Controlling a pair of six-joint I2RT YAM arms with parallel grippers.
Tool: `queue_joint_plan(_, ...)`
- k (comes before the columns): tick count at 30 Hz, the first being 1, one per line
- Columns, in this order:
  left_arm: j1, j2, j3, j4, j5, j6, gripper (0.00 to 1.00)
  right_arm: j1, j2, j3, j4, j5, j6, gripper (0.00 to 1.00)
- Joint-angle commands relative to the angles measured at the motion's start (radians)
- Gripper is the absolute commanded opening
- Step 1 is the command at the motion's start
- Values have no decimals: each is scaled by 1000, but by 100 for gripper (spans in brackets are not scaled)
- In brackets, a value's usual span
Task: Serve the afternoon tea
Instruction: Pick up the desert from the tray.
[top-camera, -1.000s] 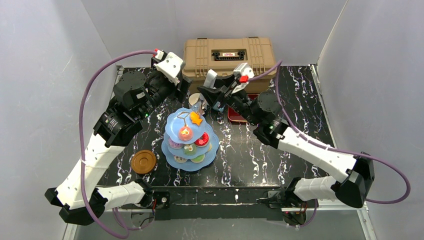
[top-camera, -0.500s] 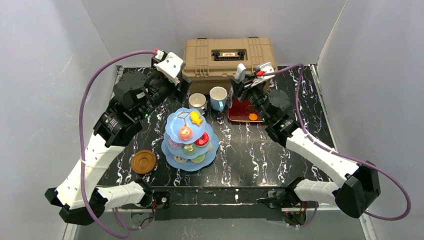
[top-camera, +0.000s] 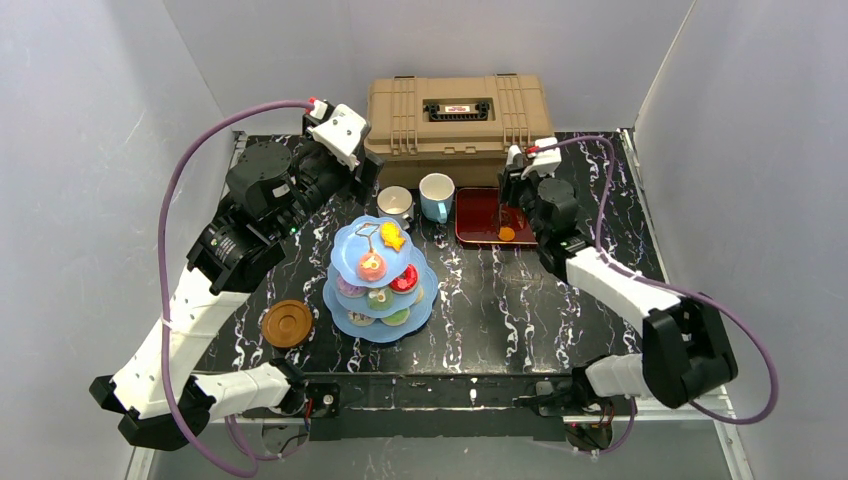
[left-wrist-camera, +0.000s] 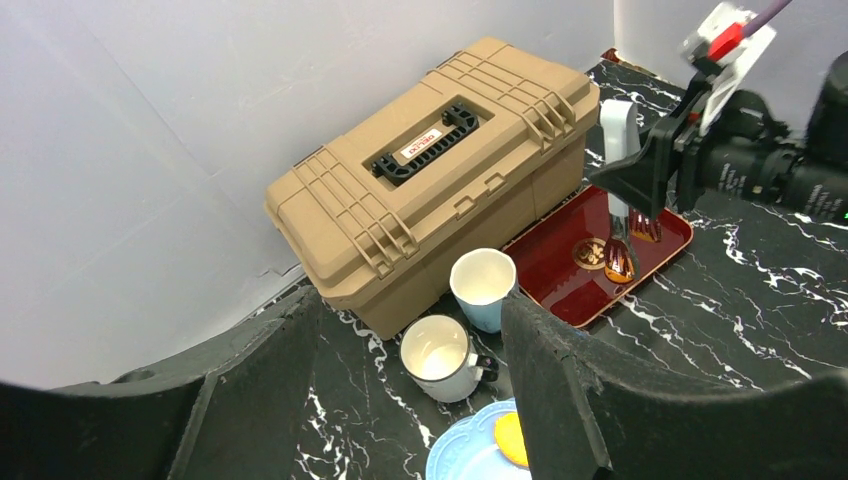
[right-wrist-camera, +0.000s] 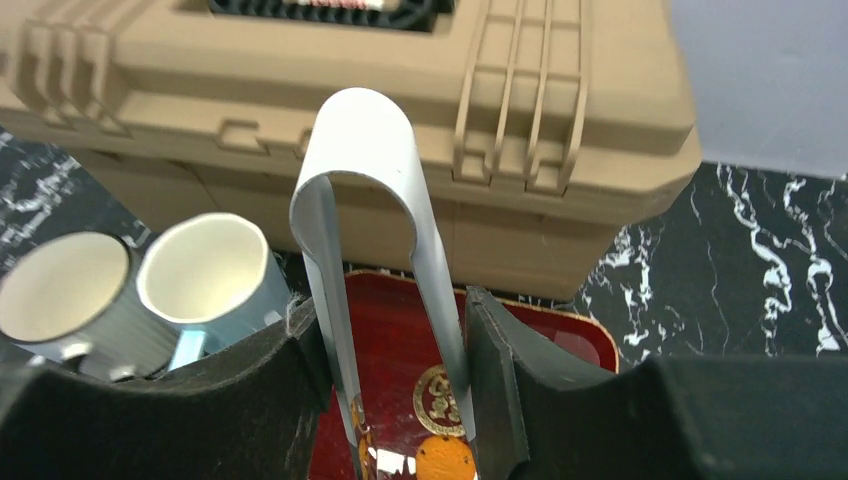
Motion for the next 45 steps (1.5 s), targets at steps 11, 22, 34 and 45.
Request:
queue_joint_plan(11, 7, -14, -3, 30, 6, -7, 63, -65, 175, 13, 206, -5, 22, 56)
queue_joint_plan(22, 8, -17, -4, 33, 8, -4, 63, -70, 227, 5, 231, -33, 57, 57)
queue_joint_plan(34, 10, -16, 0, 32, 9, -11, 62, -70, 199, -35, 189, -21, 25, 56)
queue_joint_plan(45, 10, -6, 4, 39, 21, -18, 61, -70, 107, -88, 125, -7, 22, 54)
